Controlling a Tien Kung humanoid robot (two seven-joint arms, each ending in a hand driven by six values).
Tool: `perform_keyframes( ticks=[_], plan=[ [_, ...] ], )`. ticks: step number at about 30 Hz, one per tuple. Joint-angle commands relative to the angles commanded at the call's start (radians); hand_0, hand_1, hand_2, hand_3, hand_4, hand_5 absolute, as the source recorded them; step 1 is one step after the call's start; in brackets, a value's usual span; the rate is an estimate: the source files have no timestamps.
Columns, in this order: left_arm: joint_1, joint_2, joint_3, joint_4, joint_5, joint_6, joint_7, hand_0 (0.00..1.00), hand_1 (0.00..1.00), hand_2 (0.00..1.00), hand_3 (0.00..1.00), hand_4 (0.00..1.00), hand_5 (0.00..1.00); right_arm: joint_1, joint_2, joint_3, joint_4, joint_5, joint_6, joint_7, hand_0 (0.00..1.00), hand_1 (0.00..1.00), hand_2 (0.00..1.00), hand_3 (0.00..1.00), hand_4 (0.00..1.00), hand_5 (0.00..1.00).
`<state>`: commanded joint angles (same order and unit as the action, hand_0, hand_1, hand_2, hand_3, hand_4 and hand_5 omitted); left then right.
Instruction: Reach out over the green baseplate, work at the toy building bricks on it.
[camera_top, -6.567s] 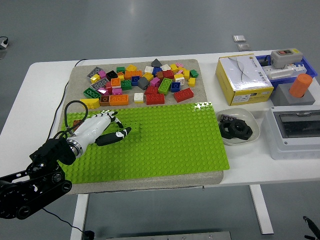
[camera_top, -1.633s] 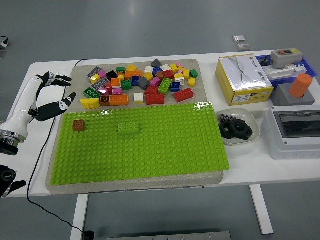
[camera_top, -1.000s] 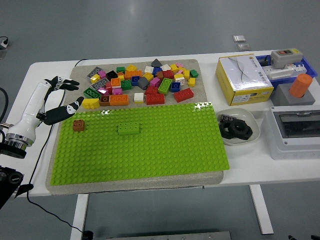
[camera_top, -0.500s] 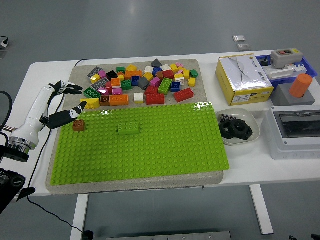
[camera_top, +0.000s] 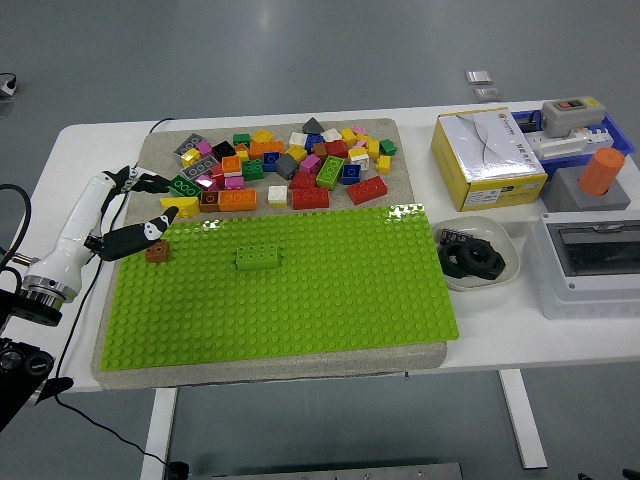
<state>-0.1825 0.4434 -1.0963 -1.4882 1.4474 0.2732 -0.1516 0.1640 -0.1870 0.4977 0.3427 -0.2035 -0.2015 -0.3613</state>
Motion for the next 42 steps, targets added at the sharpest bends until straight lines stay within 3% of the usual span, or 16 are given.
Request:
perform_keyframes(
  ticks=[42],
  plan=[
    [-0.009,0.011,0.025,0.007,-0.004,-0.001,0.006,0.774,0.662,0.585,0.587,0.711,0.146,0.004,-0.003,0.022,0.002,-0.045,0.011,-0.023,0.694,0.684,0.757,0.835,0.937,0.998]
  ],
)
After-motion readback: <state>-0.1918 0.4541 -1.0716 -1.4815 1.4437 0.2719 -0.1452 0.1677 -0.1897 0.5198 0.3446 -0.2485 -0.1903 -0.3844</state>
